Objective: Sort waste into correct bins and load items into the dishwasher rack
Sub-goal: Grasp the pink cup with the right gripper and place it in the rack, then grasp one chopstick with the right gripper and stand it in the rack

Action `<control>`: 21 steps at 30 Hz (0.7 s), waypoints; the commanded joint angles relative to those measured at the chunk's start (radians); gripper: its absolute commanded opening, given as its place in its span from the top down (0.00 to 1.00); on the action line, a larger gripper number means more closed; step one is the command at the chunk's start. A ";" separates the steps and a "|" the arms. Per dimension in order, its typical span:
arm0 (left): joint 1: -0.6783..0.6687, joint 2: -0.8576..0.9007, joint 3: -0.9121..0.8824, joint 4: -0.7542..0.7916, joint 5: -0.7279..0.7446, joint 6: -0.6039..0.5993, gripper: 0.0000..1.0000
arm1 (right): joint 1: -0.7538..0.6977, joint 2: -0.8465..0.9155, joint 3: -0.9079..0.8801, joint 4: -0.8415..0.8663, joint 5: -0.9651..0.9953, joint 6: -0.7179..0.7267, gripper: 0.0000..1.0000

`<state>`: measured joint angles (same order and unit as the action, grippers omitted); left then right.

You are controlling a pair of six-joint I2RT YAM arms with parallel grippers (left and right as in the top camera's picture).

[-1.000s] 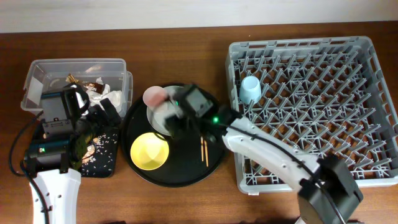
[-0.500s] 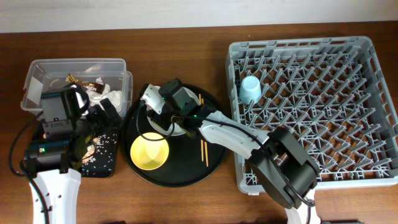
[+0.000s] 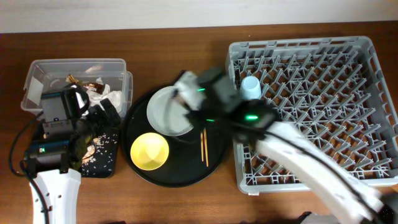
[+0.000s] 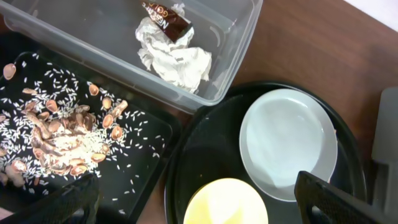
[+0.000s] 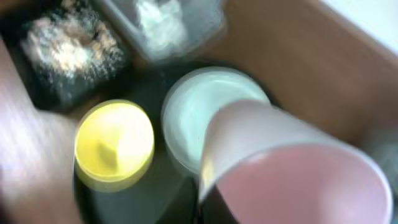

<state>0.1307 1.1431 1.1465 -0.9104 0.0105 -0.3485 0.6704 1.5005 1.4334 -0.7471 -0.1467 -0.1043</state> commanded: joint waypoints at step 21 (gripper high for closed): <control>0.003 -0.004 0.003 0.003 -0.008 0.001 0.01 | -0.860 0.323 -0.330 -0.279 -0.843 -0.476 0.90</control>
<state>0.1307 1.1435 1.1465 -0.9089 0.0101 -0.3485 -0.1692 1.8149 1.1069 -1.0065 -1.0557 -0.5285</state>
